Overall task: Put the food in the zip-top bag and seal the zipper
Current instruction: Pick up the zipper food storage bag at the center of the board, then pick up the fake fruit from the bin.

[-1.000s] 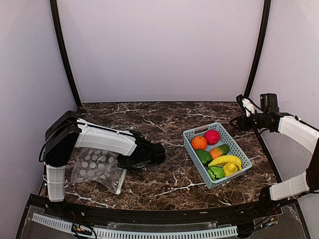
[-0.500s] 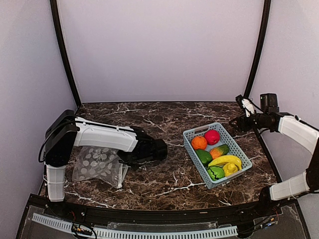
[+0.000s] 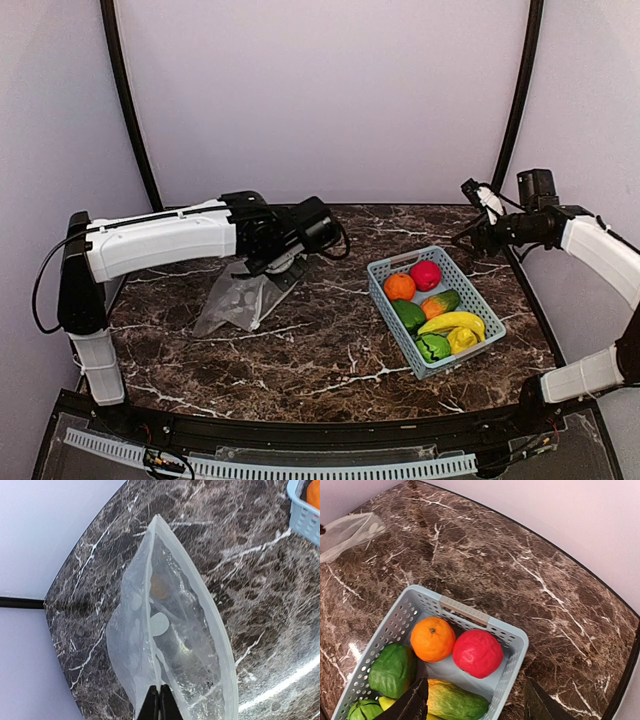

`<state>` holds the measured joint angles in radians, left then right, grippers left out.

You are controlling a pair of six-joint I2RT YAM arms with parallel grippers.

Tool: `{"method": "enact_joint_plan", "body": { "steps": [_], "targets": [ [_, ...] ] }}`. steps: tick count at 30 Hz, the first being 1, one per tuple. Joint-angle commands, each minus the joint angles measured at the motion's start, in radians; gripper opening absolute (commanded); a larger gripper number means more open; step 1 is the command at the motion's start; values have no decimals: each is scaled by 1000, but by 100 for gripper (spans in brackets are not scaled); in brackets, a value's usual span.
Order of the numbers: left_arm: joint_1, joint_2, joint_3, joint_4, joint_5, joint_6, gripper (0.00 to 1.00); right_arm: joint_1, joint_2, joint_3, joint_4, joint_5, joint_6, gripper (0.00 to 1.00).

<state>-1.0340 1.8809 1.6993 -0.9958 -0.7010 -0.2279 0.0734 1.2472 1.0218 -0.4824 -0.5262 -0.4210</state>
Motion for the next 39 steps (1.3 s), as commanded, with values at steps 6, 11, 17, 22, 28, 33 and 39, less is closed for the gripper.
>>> {"method": "enact_joint_plan", "body": {
  "steps": [6, 11, 17, 22, 28, 33, 39],
  "targets": [
    [109, -162, -1, 235, 330, 174, 1, 170, 125, 140, -215, 76, -137, 56],
    [109, -231, -115, 373, 379, 209, 1, 248, 187, 154, -233, 132, -170, 54],
    [110, -376, -317, 563, 466, 222, 1, 286, 297, 230, -264, 158, -171, 57],
    [109, -470, -464, 693, 474, 215, 1, 299, 400, 290, -291, 155, -170, 61],
    [110, -459, -473, 703, 512, 192, 1, 316, 501, 330, -282, 158, -143, 71],
    [110, -456, -479, 707, 483, 204, 1, 322, 546, 361, -265, 155, -113, 75],
    [110, -438, -473, 693, 472, 196, 1, 328, 611, 381, -260, 149, -105, 78]
  ]
}}
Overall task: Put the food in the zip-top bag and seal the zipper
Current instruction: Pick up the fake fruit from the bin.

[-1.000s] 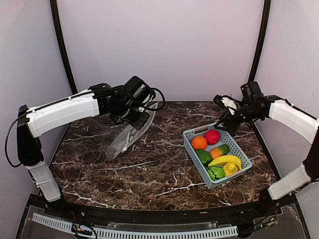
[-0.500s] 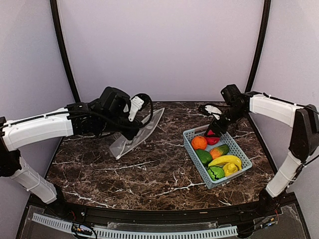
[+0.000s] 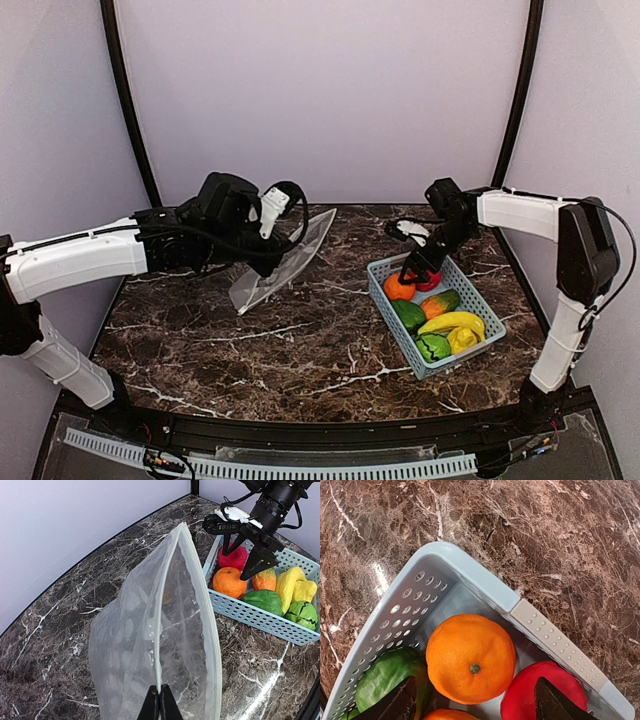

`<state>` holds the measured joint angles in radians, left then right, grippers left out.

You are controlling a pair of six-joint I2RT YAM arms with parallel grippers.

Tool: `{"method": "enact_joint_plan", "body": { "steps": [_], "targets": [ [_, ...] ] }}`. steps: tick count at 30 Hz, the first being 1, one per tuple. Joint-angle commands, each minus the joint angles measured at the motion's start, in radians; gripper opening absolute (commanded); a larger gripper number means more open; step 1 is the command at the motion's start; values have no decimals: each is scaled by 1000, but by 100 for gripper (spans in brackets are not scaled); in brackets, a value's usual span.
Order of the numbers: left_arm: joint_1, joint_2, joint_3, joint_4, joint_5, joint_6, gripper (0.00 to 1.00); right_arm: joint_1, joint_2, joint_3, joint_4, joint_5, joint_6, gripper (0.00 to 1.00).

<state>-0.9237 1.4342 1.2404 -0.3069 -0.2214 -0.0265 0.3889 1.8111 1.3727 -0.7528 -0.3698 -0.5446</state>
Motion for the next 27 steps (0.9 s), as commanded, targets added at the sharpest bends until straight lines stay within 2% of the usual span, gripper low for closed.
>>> {"method": "enact_joint_plan", "body": {
  "steps": [1, 6, 18, 23, 27],
  "targets": [
    [-1, 10, -14, 5, -6, -9, 1, 13, 59, 34, 9, -6, 23, 79],
    [-1, 29, -15, 7, -3, -13, 1, 18, 79, 37, 4, 0, 21, 84],
    [-1, 37, -9, -1, 7, -15, 1, 27, 119, 9, 8, -14, 36, 86],
    [-1, 39, -12, 2, 5, -15, 1, 28, 126, 14, 16, -3, 46, 81],
    [-1, 45, -11, 1, 8, -18, 1, 28, 121, 6, 22, 1, 48, 71]
  ]
}}
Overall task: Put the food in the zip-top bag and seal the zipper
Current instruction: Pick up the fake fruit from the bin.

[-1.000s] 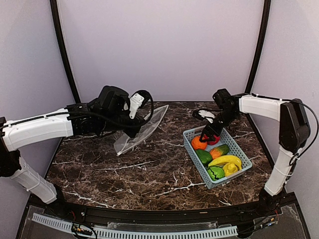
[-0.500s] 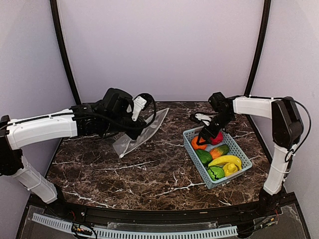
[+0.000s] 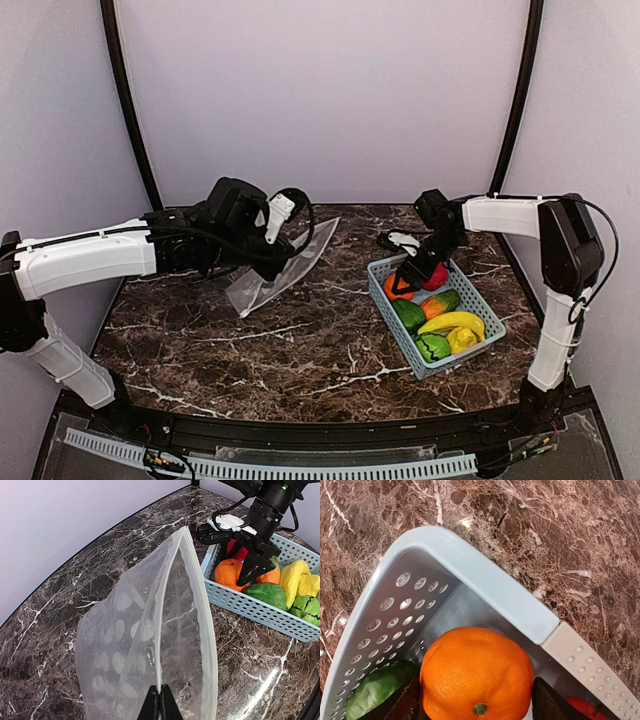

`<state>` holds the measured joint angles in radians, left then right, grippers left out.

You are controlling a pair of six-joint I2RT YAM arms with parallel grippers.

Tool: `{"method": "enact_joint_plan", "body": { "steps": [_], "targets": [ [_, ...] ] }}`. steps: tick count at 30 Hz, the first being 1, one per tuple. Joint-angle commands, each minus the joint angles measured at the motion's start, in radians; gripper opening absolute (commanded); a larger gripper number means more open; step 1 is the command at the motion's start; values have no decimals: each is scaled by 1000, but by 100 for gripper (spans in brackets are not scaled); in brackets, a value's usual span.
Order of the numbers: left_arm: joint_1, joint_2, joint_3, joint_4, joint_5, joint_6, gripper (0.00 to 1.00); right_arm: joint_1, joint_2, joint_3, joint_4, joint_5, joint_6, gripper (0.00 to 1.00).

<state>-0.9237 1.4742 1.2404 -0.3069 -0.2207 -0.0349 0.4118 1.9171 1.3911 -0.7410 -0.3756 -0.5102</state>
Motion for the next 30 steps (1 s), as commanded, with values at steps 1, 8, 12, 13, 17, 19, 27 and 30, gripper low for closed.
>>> {"method": "enact_joint_plan", "body": {
  "steps": [1, 8, 12, 13, 17, 19, 27, 30],
  "targets": [
    [-1, 8, -12, 1, 8, -9, 1, 5, 11, -17, 11, 5, 14, 69],
    [-1, 24, -5, -3, 18, -14, 1, 5, -61, -53, 14, 16, -2, 53],
    [0, 35, -4, -4, 15, -13, 1, 5, -129, -56, -9, 32, -5, 51],
    [-1, 38, -5, -3, 16, -15, 1, 5, -148, -53, -19, 36, -5, 50],
    [-1, 55, -3, -1, 18, -12, 1, 5, -244, -41, -54, 50, -8, 50],
    [-1, 62, 2, -7, 26, -13, 1, 5, -292, -41, -65, 52, -11, 50],
    [-1, 82, 51, 12, 53, -75, 1, 9, -456, 52, -85, -152, -5, 50],
    [-2, 102, 110, 5, 73, -147, 1, 17, -481, 126, -71, -262, 30, 50]
  ]
}}
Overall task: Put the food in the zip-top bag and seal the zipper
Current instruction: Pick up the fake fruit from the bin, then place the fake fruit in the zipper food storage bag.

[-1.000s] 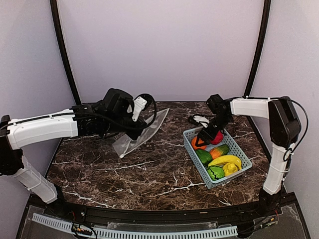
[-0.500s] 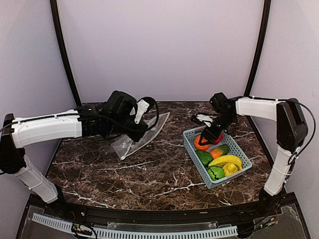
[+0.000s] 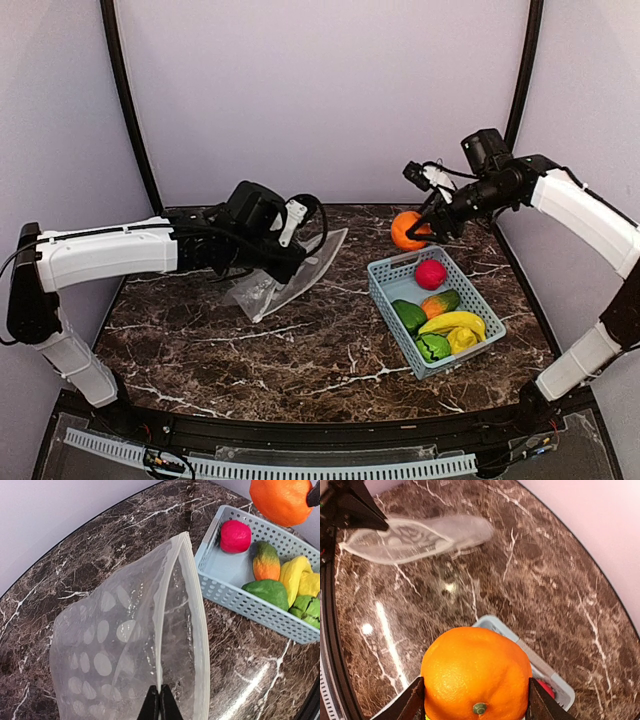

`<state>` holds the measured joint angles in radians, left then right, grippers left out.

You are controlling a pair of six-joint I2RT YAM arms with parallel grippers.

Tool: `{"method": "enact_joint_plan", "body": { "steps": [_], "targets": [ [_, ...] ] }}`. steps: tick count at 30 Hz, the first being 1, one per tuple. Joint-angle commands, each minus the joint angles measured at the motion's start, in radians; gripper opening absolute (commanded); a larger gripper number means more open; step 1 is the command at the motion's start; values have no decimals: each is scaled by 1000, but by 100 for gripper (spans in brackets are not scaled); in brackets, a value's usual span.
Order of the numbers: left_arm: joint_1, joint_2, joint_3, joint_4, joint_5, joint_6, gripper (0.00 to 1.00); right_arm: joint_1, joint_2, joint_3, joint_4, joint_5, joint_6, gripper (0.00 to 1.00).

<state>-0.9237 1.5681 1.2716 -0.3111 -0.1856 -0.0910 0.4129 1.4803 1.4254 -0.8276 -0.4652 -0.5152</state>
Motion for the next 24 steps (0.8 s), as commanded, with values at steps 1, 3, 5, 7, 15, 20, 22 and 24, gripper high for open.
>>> {"method": "enact_joint_plan", "body": {
  "steps": [1, 3, 5, 7, 15, 20, 22, 24],
  "targets": [
    [-2, 13, 90, 10, 47, -106, 1, 20, -47, 116, 24, -206, 49, 50],
    [-2, 28, 124, 16, 55, -161, 1, 33, -45, 162, 37, -281, 76, 50],
    [-2, 44, 157, 21, 57, -217, 1, 46, -36, 206, 53, -325, 108, 49],
    [-2, 57, 188, 28, 60, -276, 1, 63, -23, 240, 79, -364, 141, 49],
    [-2, 60, 247, 85, 123, -446, 1, 121, 62, 359, 142, -439, 247, 49],
    [-2, 46, 232, 134, 150, -511, 1, 159, 112, 361, 193, -483, 306, 49],
    [-3, 33, 210, 160, 167, -538, 1, 175, 130, 348, 210, -481, 316, 50],
    [-3, 18, 185, 212, 178, -561, 1, 188, 148, 348, 215, -485, 326, 50]
  ]
}}
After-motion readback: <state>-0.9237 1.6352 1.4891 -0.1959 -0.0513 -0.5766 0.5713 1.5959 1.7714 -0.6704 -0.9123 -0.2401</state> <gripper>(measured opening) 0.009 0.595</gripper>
